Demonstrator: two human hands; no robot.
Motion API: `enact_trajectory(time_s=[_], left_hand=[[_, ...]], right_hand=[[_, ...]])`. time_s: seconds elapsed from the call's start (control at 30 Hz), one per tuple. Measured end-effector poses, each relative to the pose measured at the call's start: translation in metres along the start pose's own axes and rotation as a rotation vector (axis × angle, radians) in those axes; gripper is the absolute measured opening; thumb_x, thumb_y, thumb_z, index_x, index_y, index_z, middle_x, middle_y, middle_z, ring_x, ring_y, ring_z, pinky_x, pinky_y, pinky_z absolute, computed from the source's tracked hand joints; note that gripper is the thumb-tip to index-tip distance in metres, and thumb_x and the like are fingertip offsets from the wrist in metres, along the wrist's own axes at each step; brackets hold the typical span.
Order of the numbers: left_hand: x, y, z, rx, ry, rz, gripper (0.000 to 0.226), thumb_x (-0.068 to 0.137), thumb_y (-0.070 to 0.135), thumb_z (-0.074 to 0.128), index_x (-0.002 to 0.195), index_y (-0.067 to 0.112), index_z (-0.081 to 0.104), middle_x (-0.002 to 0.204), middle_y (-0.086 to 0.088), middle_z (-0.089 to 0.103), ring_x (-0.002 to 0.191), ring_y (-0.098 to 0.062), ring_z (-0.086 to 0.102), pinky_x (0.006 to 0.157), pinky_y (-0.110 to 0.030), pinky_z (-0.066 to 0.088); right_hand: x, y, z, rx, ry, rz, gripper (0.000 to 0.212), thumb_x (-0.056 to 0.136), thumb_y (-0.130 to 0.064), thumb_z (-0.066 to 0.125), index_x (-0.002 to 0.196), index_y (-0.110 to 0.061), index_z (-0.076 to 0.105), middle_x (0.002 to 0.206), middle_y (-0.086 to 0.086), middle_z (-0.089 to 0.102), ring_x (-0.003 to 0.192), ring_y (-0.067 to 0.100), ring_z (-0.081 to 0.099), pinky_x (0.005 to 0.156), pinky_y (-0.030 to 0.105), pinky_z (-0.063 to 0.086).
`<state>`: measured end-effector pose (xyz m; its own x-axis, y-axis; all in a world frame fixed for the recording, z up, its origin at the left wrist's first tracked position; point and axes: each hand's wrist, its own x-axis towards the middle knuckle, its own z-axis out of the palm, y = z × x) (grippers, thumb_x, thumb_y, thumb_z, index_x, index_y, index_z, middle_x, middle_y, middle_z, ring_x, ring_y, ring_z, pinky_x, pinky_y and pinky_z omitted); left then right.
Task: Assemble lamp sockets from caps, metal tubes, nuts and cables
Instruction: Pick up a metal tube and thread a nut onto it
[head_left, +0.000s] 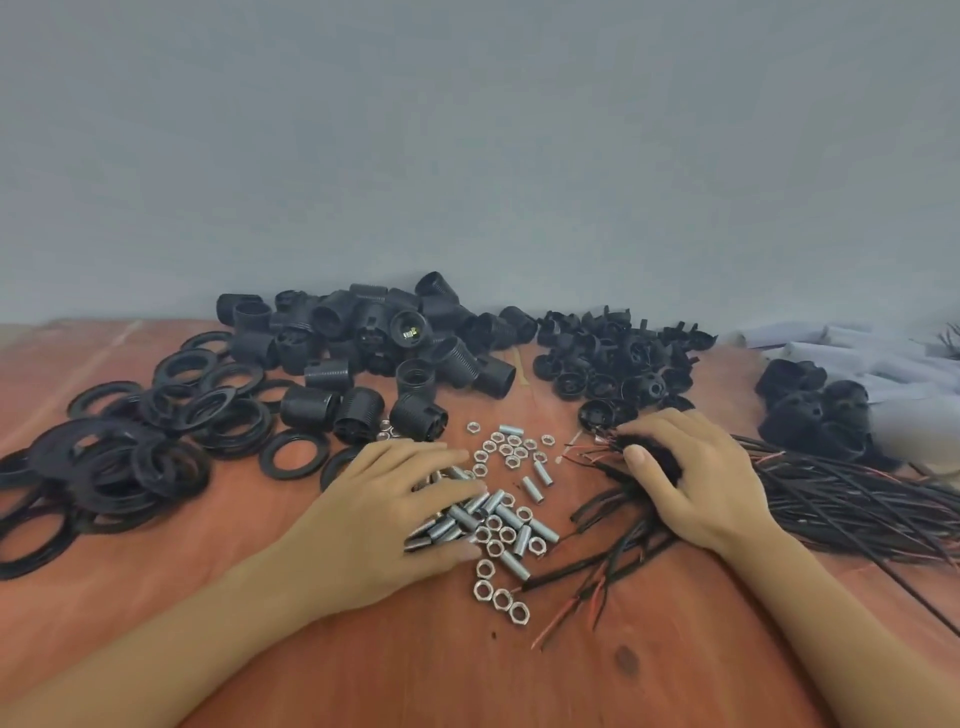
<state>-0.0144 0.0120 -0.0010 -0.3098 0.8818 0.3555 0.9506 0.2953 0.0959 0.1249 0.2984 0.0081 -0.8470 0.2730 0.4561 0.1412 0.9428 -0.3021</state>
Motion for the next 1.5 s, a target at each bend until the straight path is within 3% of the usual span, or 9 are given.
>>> enact_trajectory(time_s=[0.1,0.2,0.3,0.37,0.47,0.77,1.07,1.3,1.5], left_hand=[[0.001,-0.001,-0.005,-0.019,0.013,-0.044,0.052,0.091,0.062,0.046,0.124,0.027,0.065,0.133,0.005,0.059,0.121,-0.013,0.054,0.108,-0.031,0.03],[0.001,-0.006,-0.016,-0.049,0.051,-0.107,0.049,0.094,0.057,0.041,0.122,0.026,0.067,0.131,0.007,0.06,0.118,-0.01,0.053,0.106,-0.024,0.026],[0.007,-0.016,-0.026,0.027,0.016,-0.13,0.054,0.096,0.056,0.031,0.122,0.026,0.068,0.13,0.011,0.062,0.116,-0.007,0.054,0.103,-0.019,0.022],[0.011,-0.023,-0.028,0.046,-0.008,-0.154,0.061,0.095,0.059,0.023,0.124,0.027,0.066,0.129,0.014,0.062,0.118,-0.007,0.054,0.102,-0.018,0.021],[0.017,-0.031,-0.027,0.074,0.004,-0.2,0.063,0.094,0.06,0.019,0.123,0.027,0.065,0.123,0.015,0.064,0.113,-0.008,0.057,0.1,-0.024,0.029],[0.007,-0.029,-0.018,0.07,0.154,-0.173,0.032,0.093,0.035,0.047,0.101,0.02,0.073,0.101,0.008,0.069,0.088,-0.014,0.064,0.09,-0.032,0.041],[-0.022,-0.019,-0.018,-0.002,0.241,-0.049,0.022,0.09,0.028,0.055,0.098,0.02,0.074,0.094,0.01,0.067,0.084,-0.011,0.061,0.085,-0.031,0.043],[-0.02,-0.019,-0.017,-0.073,0.151,-0.251,0.014,0.084,0.034,0.071,0.094,0.028,0.079,0.105,0.014,0.064,0.09,-0.012,0.056,0.082,-0.038,0.045],[-0.021,-0.021,-0.017,-0.162,0.089,-0.27,0.022,0.08,0.053,0.07,0.09,0.036,0.078,0.107,0.022,0.061,0.091,-0.005,0.048,0.086,-0.028,0.031]], right_hand=[[0.007,-0.014,0.0,-0.071,0.115,0.016,0.052,0.089,-0.057,0.041,0.098,-0.018,0.074,0.095,-0.003,0.07,0.093,0.025,0.061,0.084,0.04,0.04],[0.024,-0.045,0.001,0.097,0.238,0.018,0.041,0.092,-0.052,0.045,0.089,-0.022,0.073,0.085,-0.009,0.068,0.081,0.016,0.061,0.076,0.036,0.044],[0.04,-0.075,0.007,0.129,0.003,0.048,0.022,0.092,-0.049,0.052,0.09,-0.033,0.066,0.083,-0.019,0.06,0.076,0.003,0.056,0.066,0.028,0.045],[0.043,-0.083,0.013,-0.011,-0.195,0.039,0.015,0.092,-0.049,0.054,0.087,-0.036,0.06,0.081,-0.019,0.057,0.079,0.007,0.056,0.066,0.029,0.045],[0.036,-0.082,0.021,-0.039,-0.271,0.083,0.018,0.091,-0.051,0.056,0.088,-0.033,0.06,0.087,-0.014,0.061,0.088,0.012,0.058,0.073,0.033,0.05],[0.012,-0.081,0.03,-0.007,-0.278,0.063,0.027,0.088,-0.058,0.057,0.104,-0.036,0.058,0.099,-0.016,0.049,0.094,0.008,0.053,0.078,0.026,0.046],[0.006,-0.085,0.031,-0.047,-0.244,0.07,0.013,0.092,-0.047,0.057,0.098,-0.038,0.063,0.094,-0.015,0.046,0.088,0.005,0.054,0.081,0.026,0.043],[0.005,-0.083,0.037,-0.075,-0.23,0.062,0.016,0.098,-0.043,0.05,0.106,-0.033,0.06,0.095,-0.016,0.043,0.088,0.007,0.051,0.08,0.024,0.039],[0.006,-0.086,0.044,0.095,-0.079,0.078,0.019,0.098,-0.039,0.046,0.104,-0.025,0.057,0.091,-0.013,0.056,0.083,0.012,0.057,0.073,0.031,0.045]])
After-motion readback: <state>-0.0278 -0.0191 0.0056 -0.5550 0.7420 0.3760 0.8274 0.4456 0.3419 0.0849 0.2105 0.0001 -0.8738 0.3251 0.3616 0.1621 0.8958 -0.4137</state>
